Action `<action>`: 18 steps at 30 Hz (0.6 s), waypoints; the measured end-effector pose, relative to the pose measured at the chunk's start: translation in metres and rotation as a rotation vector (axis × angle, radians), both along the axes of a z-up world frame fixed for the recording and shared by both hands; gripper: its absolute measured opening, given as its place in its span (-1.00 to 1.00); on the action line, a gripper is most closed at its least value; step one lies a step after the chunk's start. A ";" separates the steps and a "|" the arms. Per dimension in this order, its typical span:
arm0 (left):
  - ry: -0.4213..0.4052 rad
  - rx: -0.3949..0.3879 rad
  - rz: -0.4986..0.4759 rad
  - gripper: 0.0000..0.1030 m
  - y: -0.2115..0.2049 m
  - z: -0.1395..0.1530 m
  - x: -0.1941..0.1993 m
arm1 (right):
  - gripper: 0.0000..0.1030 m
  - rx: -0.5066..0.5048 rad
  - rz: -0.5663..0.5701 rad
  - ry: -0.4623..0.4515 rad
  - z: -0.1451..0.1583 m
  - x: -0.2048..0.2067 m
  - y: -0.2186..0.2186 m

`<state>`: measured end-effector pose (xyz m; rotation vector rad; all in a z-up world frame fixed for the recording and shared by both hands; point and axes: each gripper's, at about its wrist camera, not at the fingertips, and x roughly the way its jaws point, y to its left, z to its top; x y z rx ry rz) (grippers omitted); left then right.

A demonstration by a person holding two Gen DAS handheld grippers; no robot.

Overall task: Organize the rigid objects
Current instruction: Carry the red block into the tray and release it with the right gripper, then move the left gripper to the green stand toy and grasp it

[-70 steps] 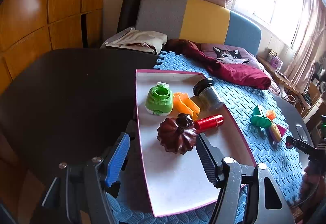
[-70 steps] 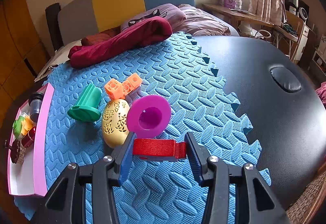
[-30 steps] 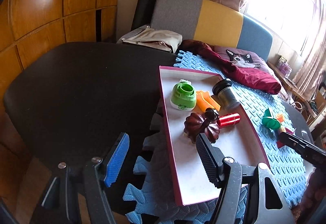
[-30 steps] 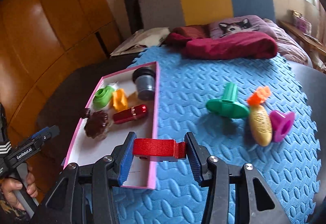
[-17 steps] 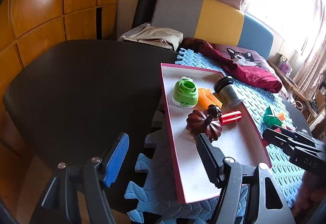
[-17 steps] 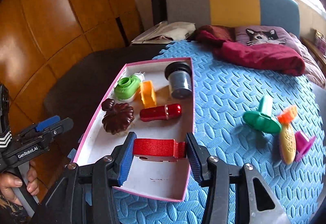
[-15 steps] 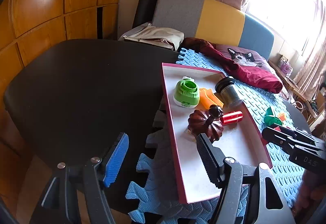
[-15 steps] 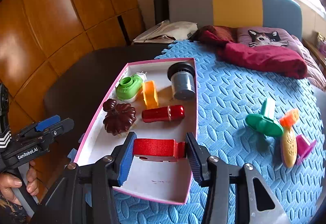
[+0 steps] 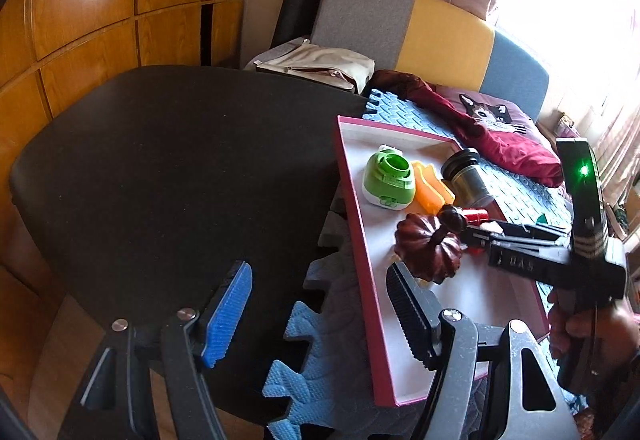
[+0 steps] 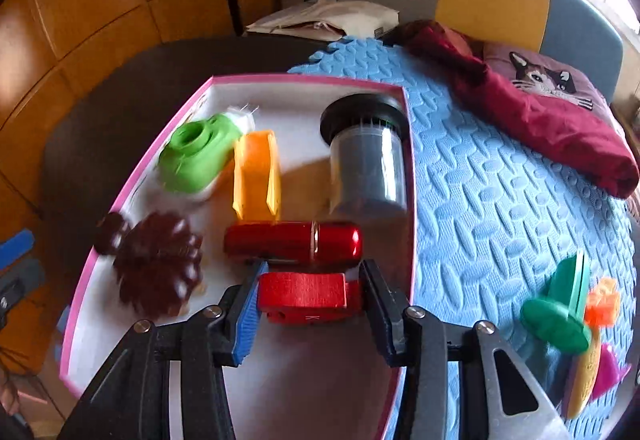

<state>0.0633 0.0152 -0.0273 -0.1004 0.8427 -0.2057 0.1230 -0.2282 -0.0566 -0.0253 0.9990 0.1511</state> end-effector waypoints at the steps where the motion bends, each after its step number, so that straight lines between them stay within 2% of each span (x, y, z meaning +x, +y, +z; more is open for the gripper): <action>1: 0.002 -0.003 0.003 0.37 0.002 0.000 0.001 | -0.09 0.004 -0.002 -0.012 0.001 0.001 -0.001; 7: -0.009 0.002 0.009 0.43 0.002 0.001 0.001 | 0.01 0.096 -0.016 0.000 0.005 -0.002 -0.009; 12: -0.016 0.000 0.004 0.48 0.001 0.005 -0.002 | 0.27 0.132 -0.027 -0.038 0.012 -0.017 -0.009; 18: -0.037 0.003 -0.005 0.49 -0.002 0.013 -0.007 | 0.28 0.161 -0.056 -0.077 0.022 -0.033 -0.017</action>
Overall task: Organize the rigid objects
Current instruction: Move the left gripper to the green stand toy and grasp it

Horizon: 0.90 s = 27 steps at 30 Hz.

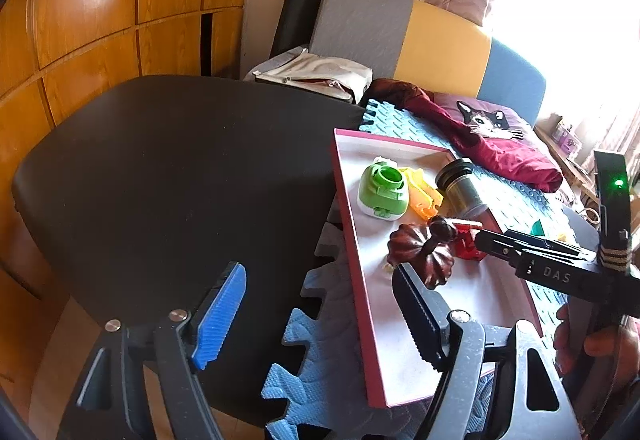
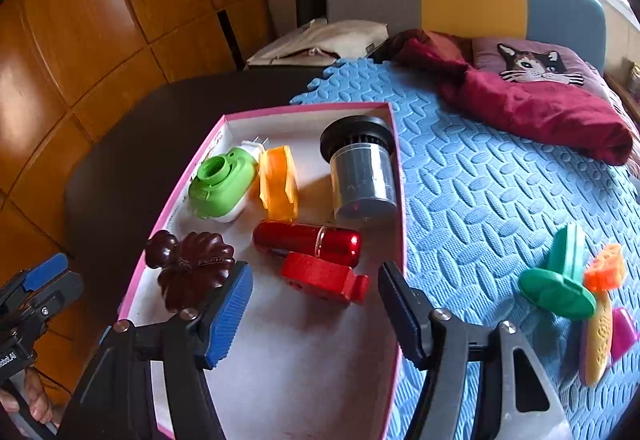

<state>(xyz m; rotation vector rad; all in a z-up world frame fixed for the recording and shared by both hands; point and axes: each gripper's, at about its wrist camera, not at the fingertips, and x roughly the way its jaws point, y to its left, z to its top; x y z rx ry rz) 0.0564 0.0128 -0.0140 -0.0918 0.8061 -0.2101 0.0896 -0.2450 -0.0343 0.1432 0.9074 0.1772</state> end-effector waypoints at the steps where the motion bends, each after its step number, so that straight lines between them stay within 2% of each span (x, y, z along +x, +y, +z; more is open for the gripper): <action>1: -0.003 0.002 -0.004 0.49 -0.001 0.001 -0.001 | 0.28 0.004 -0.005 -0.003 0.002 -0.003 -0.002; 16: -0.040 0.041 -0.088 0.56 -0.032 0.017 -0.015 | 0.28 0.007 -0.093 -0.093 0.029 -0.041 -0.044; 27: -0.060 0.078 -0.203 0.57 -0.075 0.026 -0.020 | 0.28 0.010 -0.373 -0.199 0.056 -0.078 -0.152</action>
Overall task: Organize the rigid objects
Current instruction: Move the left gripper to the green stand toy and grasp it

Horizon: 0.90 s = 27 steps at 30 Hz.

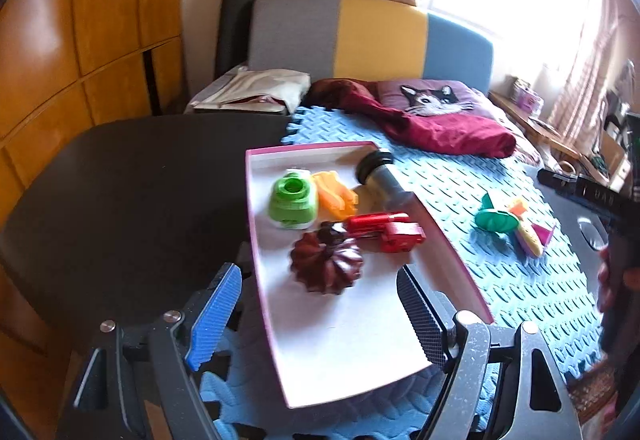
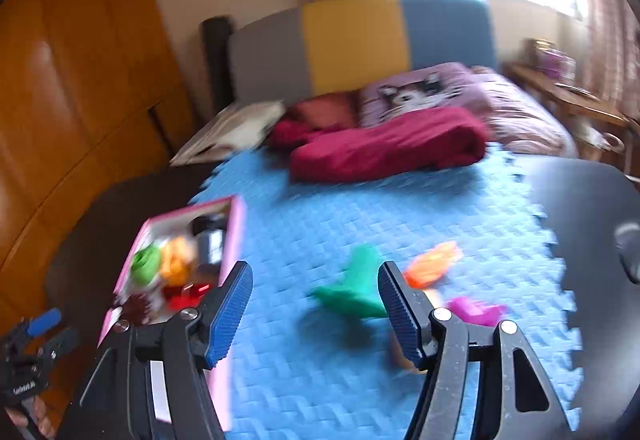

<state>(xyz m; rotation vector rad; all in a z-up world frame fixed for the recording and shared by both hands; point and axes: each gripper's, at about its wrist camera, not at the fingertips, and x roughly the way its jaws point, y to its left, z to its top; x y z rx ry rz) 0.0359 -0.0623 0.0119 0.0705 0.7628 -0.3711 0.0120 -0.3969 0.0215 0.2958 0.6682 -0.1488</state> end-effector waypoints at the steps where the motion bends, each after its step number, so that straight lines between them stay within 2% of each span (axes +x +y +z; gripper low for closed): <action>1: 0.000 0.004 -0.009 0.57 -0.004 0.000 -0.001 | 0.28 -0.005 -0.034 -0.003 0.001 -0.004 -0.012; 7: 0.003 0.035 -0.073 0.57 -0.035 0.001 0.000 | 0.29 -0.057 -0.240 0.021 -0.012 -0.026 -0.076; 11: 0.020 0.031 -0.142 0.57 -0.061 0.003 0.002 | 0.29 0.055 -0.410 0.066 -0.028 -0.037 -0.119; 13: 0.028 0.028 -0.177 0.57 -0.074 0.004 0.003 | 0.29 0.102 -0.450 0.064 -0.030 -0.040 -0.129; 16: 0.038 0.030 -0.216 0.57 -0.094 0.004 0.004 | 0.29 0.166 -0.447 0.097 -0.039 -0.038 -0.135; 23: 0.067 0.022 -0.292 0.52 -0.138 0.001 0.006 | 0.29 0.184 -0.415 0.093 -0.043 -0.043 -0.137; 27: 0.111 0.004 -0.310 0.34 -0.163 -0.004 0.018 | 0.29 0.198 -0.407 0.084 -0.042 -0.044 -0.136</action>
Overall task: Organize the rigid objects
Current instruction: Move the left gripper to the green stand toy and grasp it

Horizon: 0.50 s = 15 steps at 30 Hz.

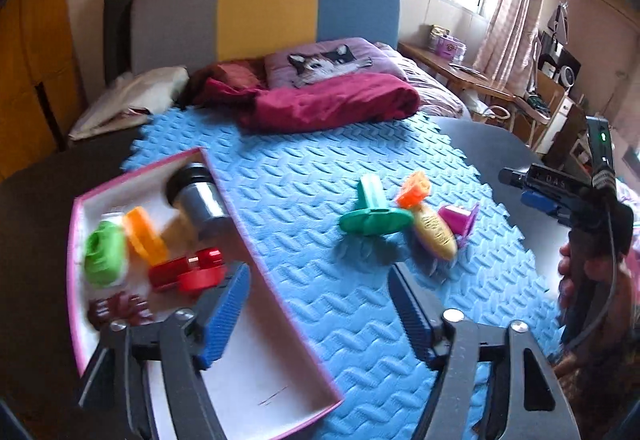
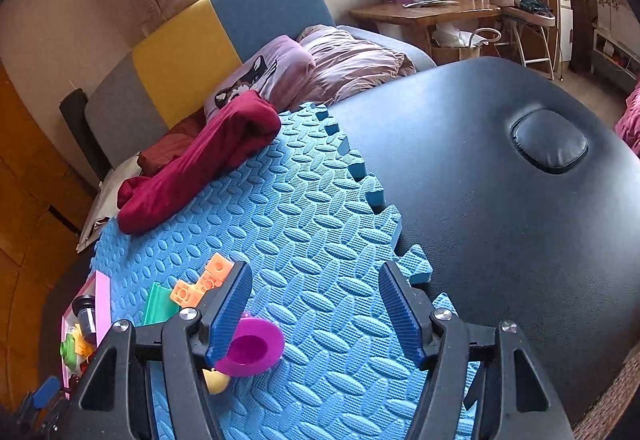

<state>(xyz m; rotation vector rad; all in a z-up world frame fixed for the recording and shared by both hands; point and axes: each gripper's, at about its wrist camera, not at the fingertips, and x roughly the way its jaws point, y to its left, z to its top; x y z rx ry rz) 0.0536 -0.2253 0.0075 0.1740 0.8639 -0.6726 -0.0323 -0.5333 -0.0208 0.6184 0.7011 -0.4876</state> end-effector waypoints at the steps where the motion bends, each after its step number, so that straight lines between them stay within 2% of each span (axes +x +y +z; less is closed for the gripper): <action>1: 0.019 -0.005 -0.001 0.29 -0.006 -0.002 0.004 | 0.29 0.002 0.002 -0.003 0.000 0.000 0.000; 5: 0.063 -0.017 -0.021 0.17 -0.034 -0.011 0.016 | 0.29 0.017 0.013 -0.011 0.000 0.000 0.001; 7: 0.074 -0.009 -0.038 0.01 -0.050 -0.014 0.023 | 0.30 0.024 0.016 -0.018 0.001 -0.001 0.001; 15: 0.109 0.040 -0.048 -0.14 -0.098 -0.033 0.057 | 0.30 0.057 0.028 -0.042 0.001 -0.001 -0.001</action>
